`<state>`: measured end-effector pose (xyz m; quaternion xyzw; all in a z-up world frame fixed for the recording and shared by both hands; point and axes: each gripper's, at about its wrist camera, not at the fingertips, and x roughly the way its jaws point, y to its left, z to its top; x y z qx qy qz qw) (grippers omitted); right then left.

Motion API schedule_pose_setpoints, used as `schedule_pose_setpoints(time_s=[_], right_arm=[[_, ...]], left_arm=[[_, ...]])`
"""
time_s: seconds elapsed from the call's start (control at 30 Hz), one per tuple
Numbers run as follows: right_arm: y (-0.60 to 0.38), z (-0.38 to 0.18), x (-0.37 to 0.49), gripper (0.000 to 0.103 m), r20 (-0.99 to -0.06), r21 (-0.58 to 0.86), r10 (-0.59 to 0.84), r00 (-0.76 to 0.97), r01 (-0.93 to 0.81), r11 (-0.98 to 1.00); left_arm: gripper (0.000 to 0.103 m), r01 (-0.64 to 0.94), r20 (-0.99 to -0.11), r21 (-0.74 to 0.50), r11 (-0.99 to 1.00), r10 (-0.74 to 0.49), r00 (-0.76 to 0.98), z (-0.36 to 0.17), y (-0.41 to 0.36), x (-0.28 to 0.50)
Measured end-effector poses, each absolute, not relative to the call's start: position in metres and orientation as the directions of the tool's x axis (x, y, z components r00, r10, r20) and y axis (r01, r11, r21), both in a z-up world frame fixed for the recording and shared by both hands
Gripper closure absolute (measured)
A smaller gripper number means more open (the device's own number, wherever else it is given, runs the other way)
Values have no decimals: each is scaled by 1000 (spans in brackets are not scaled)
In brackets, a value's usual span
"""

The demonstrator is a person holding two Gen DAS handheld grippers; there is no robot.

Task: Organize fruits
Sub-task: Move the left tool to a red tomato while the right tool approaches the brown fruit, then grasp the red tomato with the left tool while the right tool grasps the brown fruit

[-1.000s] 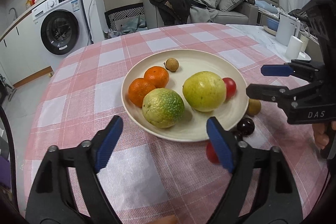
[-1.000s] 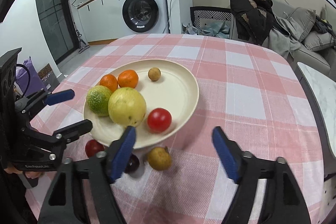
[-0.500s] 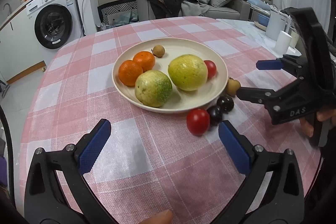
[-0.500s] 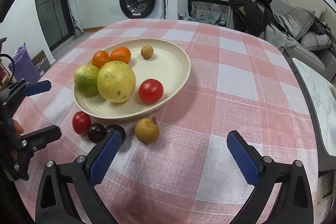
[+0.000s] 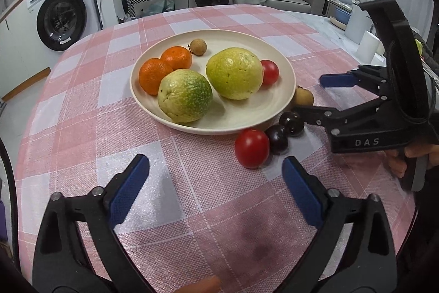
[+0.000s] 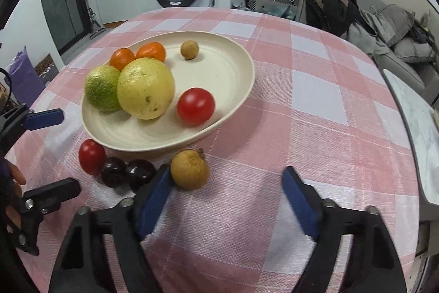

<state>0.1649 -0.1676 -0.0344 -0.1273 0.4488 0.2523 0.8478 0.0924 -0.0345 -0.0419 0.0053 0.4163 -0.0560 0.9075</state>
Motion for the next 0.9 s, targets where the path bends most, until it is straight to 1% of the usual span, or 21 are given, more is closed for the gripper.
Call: schedule_pose_setpoints(time_s=[0.03, 0.1, 0.17, 0.2, 0.3, 0.43, 0.53, 0.57, 0.6, 0.7, 0.9], right_arm=[[-167, -34, 165, 27, -823, 13, 320, 469, -547, 837], [-166, -32, 162, 38, -815, 22, 339, 471, -560, 829], [-165, -31, 161, 45, -813, 30, 353, 464, -571, 820], [-164, -31, 160, 48, -811, 31, 357, 462, -576, 817], [-162, -31, 159, 55, -810, 52, 380, 447, -592, 805], [-161, -30, 158, 60, -805, 67, 398, 440, -600, 797], [-161, -30, 156, 65, -802, 75, 408, 436, -604, 794], [-160, -30, 156, 69, -801, 73, 407, 439, -603, 794], [-160, -30, 156, 72, -801, 76, 409, 436, -605, 793], [-160, -29, 155, 76, -800, 78, 414, 433, -610, 789], [-161, -27, 152, 76, -792, 78, 422, 441, -613, 786]], left_arm=[[15, 109, -758, -40, 993, -101, 644, -42, -35, 94], [20, 114, -761, -48, 992, -110, 640, -43, -35, 95], [28, 120, -764, -57, 991, -120, 633, -45, -36, 97], [30, 123, -767, -60, 991, -125, 630, -45, -36, 98], [34, 142, -769, -70, 987, -144, 623, -47, -39, 101], [45, 160, -775, -68, 985, -153, 613, -50, -45, 105], [49, 167, -784, -67, 984, -156, 602, -54, -49, 109], [52, 169, -781, -69, 983, -158, 604, -53, -50, 109], [52, 173, -779, -77, 982, -167, 605, -53, -50, 110], [54, 180, -778, -89, 980, -182, 601, -53, -51, 112], [64, 202, -769, -100, 974, -204, 605, -51, -55, 113]])
